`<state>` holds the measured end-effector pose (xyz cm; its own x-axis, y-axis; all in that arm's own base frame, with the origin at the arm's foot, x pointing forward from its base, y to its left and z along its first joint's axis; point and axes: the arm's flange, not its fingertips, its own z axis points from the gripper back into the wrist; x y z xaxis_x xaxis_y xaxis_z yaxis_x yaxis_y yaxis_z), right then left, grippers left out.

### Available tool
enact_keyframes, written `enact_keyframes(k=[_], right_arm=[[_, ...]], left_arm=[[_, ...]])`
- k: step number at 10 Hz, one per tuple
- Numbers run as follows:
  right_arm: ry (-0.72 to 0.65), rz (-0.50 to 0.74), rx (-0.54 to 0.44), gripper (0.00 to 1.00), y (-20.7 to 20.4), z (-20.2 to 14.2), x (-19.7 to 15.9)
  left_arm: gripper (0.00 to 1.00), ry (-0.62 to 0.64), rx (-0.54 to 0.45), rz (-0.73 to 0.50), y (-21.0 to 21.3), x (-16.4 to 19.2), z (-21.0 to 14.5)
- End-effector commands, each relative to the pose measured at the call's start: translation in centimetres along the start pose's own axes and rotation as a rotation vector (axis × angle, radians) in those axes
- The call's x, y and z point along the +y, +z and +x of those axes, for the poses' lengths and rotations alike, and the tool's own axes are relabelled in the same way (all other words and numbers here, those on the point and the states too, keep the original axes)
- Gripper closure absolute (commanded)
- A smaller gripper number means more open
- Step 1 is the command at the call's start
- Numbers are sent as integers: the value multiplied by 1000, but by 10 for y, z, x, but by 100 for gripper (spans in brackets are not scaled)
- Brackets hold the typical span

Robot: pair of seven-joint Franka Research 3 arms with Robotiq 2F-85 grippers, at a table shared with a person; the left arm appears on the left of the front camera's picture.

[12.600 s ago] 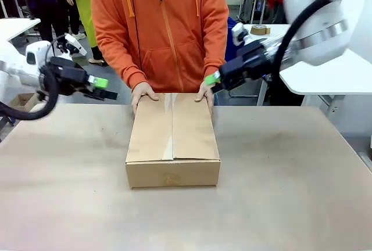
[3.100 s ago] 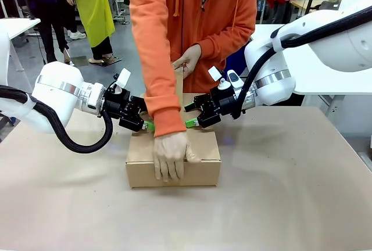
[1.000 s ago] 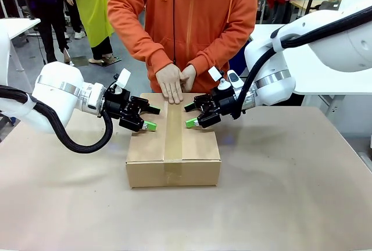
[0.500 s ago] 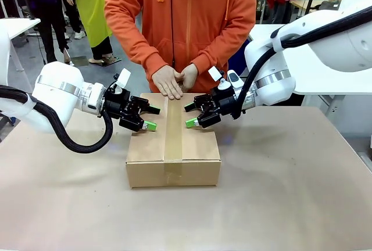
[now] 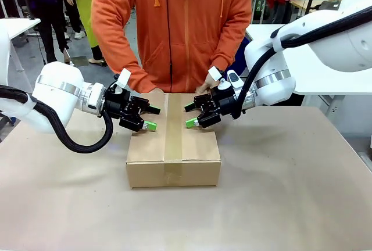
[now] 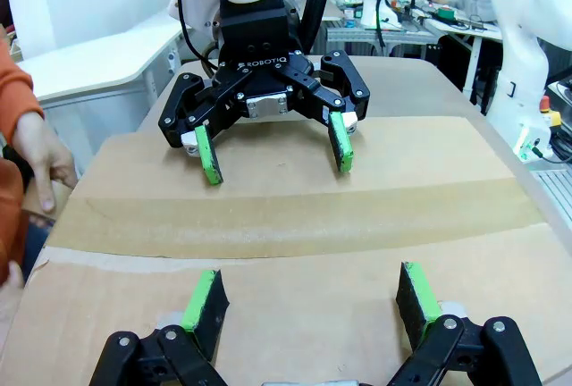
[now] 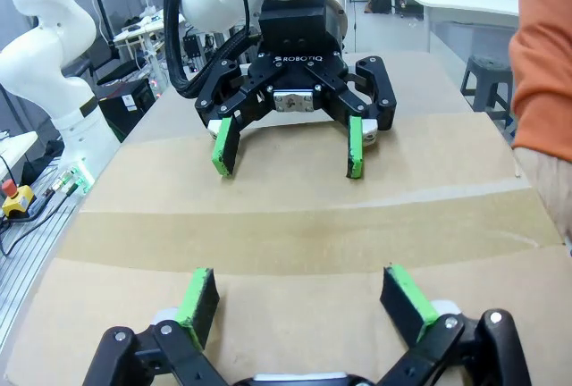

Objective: Pack the gift set into the box.
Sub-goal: Press and hold the closed box until the human finishes sealing it.

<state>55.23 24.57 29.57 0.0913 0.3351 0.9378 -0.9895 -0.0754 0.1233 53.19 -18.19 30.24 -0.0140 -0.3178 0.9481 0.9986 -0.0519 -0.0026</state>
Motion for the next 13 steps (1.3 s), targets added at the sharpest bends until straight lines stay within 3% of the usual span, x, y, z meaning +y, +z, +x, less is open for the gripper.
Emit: enact_keyframes(k=[1, 7, 9, 11, 13], right_arm=[[-6, 2, 24, 0, 1, -4, 0], [0, 0, 0, 0, 0, 0, 0], [38, -169, -161, 0, 88, -2, 48], [42, -413, -296, 0, 162, -37, 97], [-10, -657, -434, 0, 206, -80, 132]], left_arm=[[0, -6, 4, 14, -3, -2, -4], [0, 0, 0, 0, 0, 0, 0], [0, -122, -189, 78, 98, -65, 2], [0, -153, -409, 271, 177, -114, -50], [0, -135, -696, 465, 220, -143, -112]])
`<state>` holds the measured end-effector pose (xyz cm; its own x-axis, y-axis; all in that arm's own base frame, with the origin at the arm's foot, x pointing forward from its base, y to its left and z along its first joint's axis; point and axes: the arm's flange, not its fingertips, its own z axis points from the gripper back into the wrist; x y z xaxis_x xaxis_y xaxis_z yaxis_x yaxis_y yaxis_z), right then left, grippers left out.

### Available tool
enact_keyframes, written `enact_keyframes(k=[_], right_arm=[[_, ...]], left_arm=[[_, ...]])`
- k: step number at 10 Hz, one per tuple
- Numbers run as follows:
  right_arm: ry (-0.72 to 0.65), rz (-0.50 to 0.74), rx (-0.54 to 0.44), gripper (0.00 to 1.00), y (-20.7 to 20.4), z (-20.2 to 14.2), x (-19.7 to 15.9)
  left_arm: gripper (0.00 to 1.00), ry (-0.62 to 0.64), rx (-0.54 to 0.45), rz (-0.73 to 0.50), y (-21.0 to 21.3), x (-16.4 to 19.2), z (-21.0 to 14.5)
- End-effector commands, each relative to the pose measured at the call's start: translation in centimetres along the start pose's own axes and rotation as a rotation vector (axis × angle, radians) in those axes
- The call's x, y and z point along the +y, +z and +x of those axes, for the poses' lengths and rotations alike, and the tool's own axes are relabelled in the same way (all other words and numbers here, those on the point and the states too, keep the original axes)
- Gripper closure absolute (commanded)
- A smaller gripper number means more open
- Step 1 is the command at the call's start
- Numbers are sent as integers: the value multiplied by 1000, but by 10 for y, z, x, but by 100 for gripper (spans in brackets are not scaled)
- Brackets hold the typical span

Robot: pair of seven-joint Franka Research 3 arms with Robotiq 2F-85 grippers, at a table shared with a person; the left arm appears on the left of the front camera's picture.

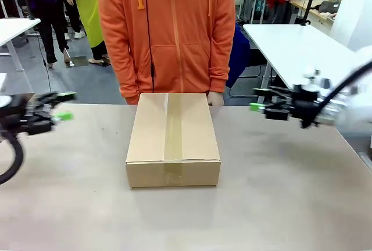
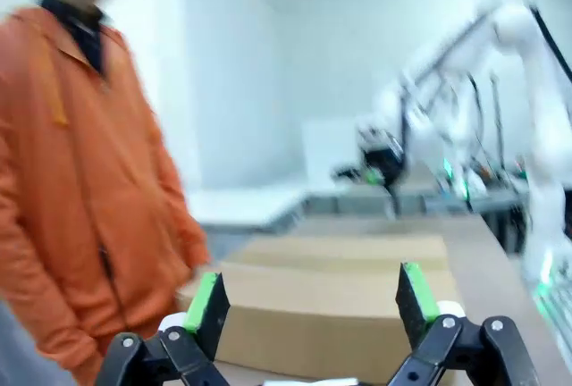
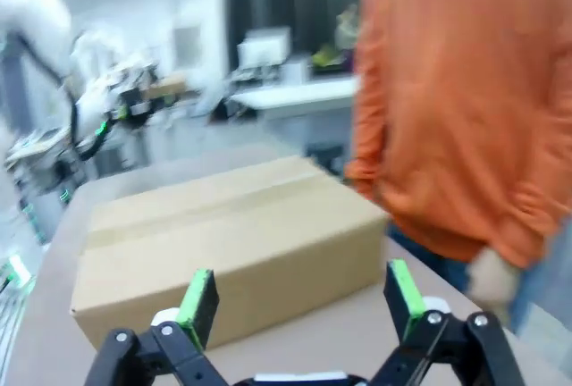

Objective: Pack the gift set into the box.
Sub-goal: Press and hold the closed box until the human finishes sealing it.

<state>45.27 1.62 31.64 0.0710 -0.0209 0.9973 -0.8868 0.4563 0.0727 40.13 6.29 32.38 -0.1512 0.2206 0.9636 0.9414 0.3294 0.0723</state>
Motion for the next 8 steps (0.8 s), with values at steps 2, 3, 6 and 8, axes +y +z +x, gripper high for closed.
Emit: enact_keyframes(k=[2, 3, 6, 8], right_arm=[[0, 0, 0, 0, 0, 0, 0], [0, 0, 0, 0, 0, 0, 0], [0, 0, 0, 0, 0, 0, 0], [0, 0, 0, 0, 0, 0, 0]], left_arm=[[0, 46, -253, 88, 36, 8, -73], [0, 23, -117, 74, 34, 2, 8], [0, 23, -117, 74, 34, 2, 8], [0, 23, -117, 74, 34, 2, 8]])
